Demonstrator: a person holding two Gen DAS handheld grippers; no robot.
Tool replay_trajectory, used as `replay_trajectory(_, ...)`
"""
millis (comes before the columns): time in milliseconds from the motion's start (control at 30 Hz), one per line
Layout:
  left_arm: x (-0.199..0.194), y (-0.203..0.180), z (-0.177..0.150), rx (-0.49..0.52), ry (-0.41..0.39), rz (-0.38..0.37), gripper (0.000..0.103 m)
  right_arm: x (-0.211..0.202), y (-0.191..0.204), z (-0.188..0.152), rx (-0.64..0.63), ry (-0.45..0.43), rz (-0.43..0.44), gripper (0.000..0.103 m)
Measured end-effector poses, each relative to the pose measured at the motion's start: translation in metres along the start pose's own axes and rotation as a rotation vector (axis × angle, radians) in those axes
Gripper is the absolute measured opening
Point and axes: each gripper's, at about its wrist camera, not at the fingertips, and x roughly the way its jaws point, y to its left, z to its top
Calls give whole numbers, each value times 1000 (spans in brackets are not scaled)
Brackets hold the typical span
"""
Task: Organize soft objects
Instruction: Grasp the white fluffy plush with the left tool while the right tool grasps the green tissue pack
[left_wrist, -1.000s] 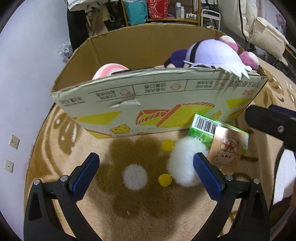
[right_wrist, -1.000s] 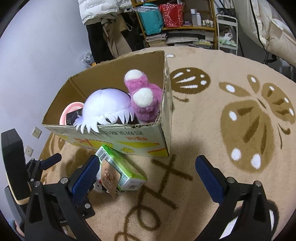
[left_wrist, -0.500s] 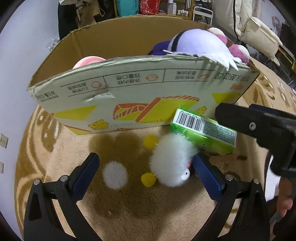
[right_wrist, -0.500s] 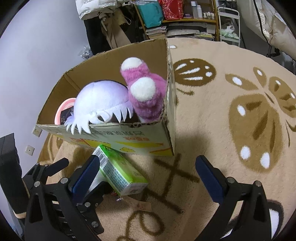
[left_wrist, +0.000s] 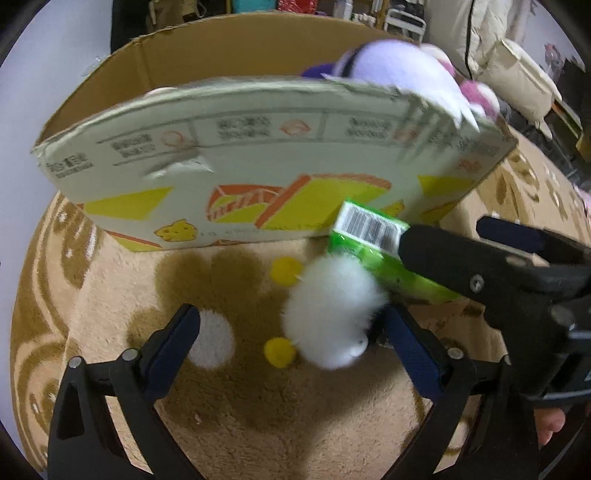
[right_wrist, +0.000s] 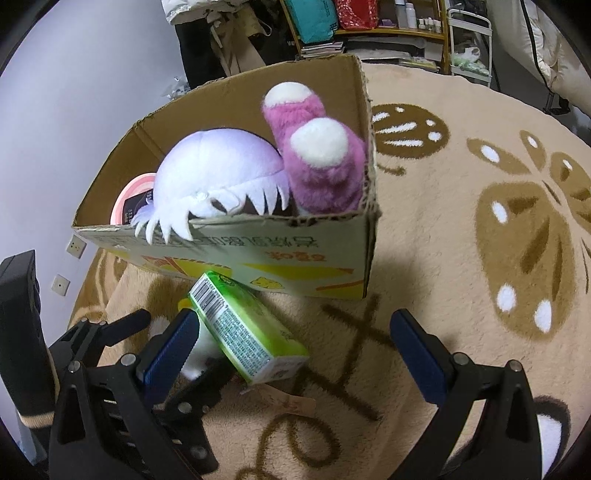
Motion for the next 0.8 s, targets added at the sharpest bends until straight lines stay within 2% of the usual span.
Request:
replay_trajectory(100, 2, -7, -3, 12, -1, 11, 96, 0, 0, -1, 1, 3, 1, 103)
replay_trajectory(267, 0, -16, -7, 15, -14, -10, 86, 4, -2, -1, 16, 22, 13, 103)
replay_trajectory(400, -2, -13, -6, -11, -28, -52, 72, 7, -2, 0, 13, 35, 34, 101)
replay_trajectory(433, -2, -13, -5, -14, -35, -67, 64, 8, -1, 0, 11, 43, 46, 98)
replay_trajectory(467, -2, -13, -5, -14, -41, -87, 60, 10, -1, 0, 10, 53, 60, 88)
replay_trajectory(533, -3, -14, -5, -8, -37, -115, 48, 13, 0, -1, 13, 71, 93, 77)
replay_trajectory(567, -4, -16, -6, -1, -42, -119, 46, 14, 1, -1, 9, 79, 99, 73)
replay_trajectory(600, -4, -17, -7, 8, -47, -123, 39, 15, 3, -2, 4, 85, 101, 70)
replay_trajectory(633, -4, -18, -6, 13, -44, -133, 38, 17, 3, -3, 0, 92, 108, 62)
replay_trajectory(733, -4, -14, -5, -6, -41, -150, 37, 18, 4, -4, 1, 97, 146, 57)
replay_trajectory(800, -7, -6, -5, -36, -38, -153, 37, 16, 7, -5, -13, 90, 134, 56)
